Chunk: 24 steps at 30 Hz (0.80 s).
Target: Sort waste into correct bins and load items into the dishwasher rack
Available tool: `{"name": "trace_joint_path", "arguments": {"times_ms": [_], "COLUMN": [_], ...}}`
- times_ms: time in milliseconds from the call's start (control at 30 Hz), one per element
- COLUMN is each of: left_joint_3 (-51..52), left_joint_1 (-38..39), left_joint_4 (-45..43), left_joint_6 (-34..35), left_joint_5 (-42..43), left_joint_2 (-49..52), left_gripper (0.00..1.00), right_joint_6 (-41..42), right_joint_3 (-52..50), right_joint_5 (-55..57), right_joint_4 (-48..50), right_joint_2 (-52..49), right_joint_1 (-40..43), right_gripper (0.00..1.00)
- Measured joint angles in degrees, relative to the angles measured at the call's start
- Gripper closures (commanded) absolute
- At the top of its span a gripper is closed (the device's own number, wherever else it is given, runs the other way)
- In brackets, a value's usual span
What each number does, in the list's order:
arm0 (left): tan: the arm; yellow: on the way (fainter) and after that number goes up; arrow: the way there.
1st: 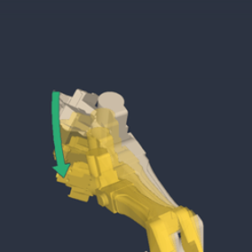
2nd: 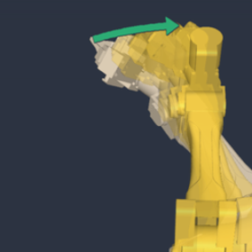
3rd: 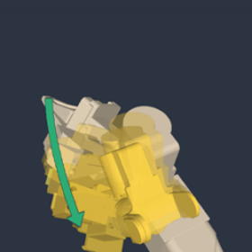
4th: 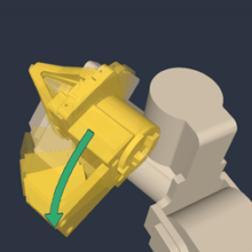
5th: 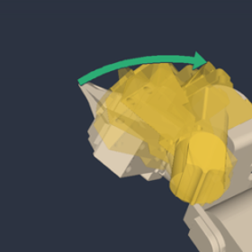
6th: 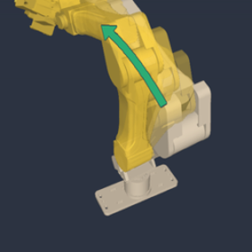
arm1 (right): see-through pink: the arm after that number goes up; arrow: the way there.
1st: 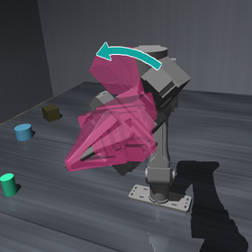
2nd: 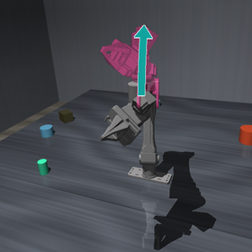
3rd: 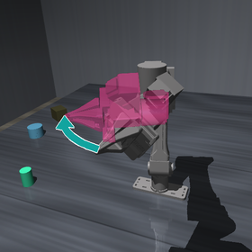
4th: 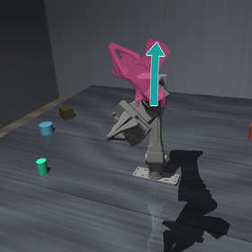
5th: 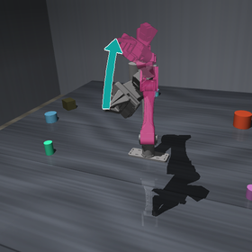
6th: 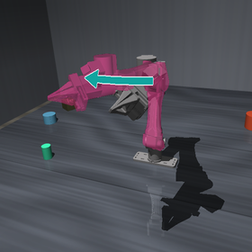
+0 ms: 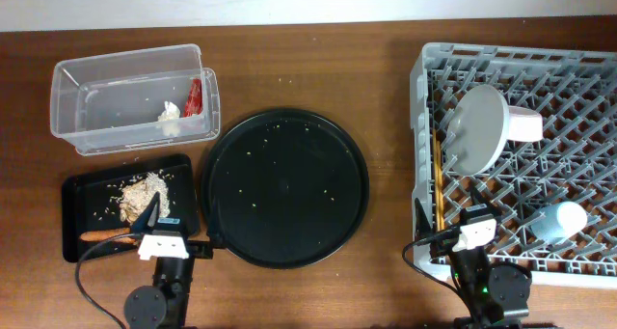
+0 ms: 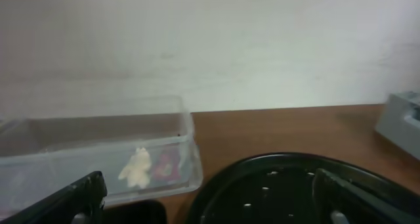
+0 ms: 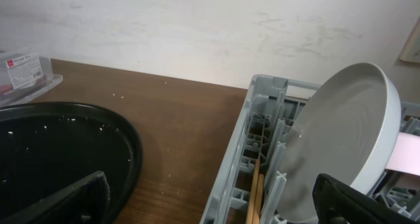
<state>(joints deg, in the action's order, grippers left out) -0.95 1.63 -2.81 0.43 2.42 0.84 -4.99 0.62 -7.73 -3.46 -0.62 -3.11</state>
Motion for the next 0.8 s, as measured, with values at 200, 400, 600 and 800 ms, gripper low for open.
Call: {"name": "trace_joint_path", "arguments": {"times_ms": [200,400,600,800], "left_joint_3": [0.11,0.11,0.11,0.11], "left_joint_1": [0.90,0.90,0.90,0.90], "left_joint_4": [7.32,7.32,7.32,7.32], "left_joint_6": [0.00,0.00,0.00,0.00], "left_joint_5": [-0.81,-0.48,-0.48,-0.48], "left_joint_2": [-0.20,-0.20,-0.20,-0.20], "left_gripper": [0.01,0.01,0.01,0.01], "right_joint_6": [0.02,0.02,0.02,0.02], "right_joint_3": [0.00,0.00,0.00,0.00], "right_joint_5": [0.00,0.00,0.00,0.00], "right_joint_4": [0.00,0.00,0.02,0.00], "right_joint_2": [0.00,0.00,0.00,0.00], "right_joint_1": [0.00,0.00,0.00,0.00], "right_gripper": [0.02,0.02,0.02,0.02]}}
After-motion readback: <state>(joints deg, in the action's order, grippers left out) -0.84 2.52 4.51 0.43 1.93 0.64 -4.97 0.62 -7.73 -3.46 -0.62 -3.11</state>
